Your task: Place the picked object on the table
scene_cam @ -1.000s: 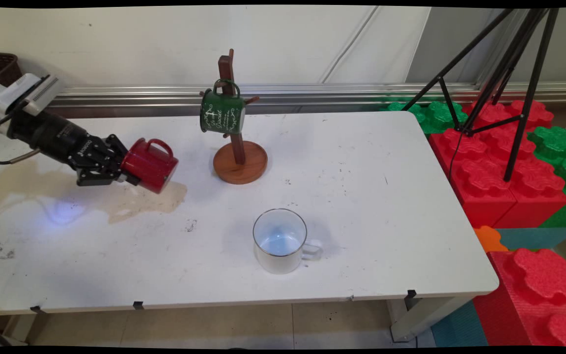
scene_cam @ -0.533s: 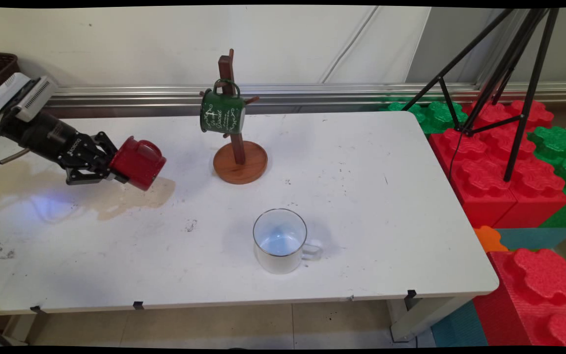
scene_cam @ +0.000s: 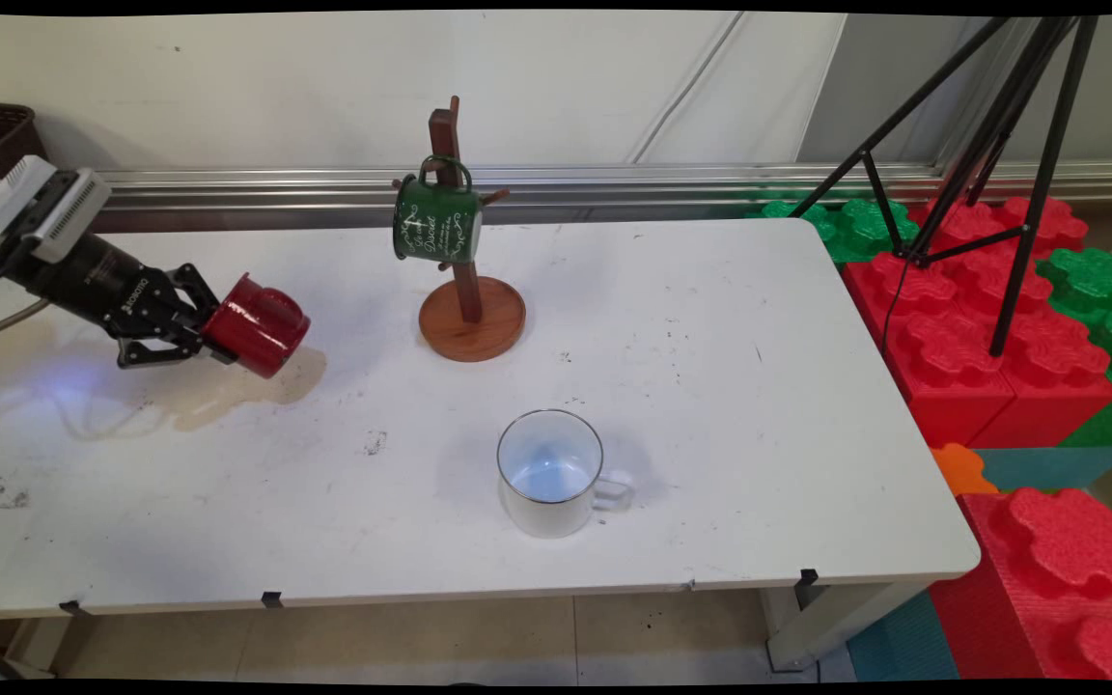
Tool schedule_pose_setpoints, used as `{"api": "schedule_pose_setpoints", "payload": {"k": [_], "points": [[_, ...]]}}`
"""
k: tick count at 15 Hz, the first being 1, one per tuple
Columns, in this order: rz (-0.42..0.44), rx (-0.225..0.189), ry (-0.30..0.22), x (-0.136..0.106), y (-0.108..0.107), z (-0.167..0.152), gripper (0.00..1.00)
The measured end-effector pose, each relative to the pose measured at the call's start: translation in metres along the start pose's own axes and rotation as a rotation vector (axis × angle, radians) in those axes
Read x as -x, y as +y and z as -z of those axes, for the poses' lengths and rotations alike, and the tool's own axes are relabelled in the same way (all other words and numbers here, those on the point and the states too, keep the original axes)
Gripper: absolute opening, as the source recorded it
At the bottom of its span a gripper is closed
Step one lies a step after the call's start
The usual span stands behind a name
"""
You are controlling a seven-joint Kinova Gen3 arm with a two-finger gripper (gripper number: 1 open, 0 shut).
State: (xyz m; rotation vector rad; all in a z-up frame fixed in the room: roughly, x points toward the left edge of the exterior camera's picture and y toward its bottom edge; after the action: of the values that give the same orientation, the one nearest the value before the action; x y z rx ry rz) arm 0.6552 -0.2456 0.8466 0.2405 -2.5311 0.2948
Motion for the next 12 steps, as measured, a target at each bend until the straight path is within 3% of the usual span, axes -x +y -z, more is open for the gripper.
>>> {"api": "schedule_pose_setpoints", "payload": {"k": [12], "points": [[-0.105,0.013,-0.118,0.004,0.019,-0.010,0.00]]}}
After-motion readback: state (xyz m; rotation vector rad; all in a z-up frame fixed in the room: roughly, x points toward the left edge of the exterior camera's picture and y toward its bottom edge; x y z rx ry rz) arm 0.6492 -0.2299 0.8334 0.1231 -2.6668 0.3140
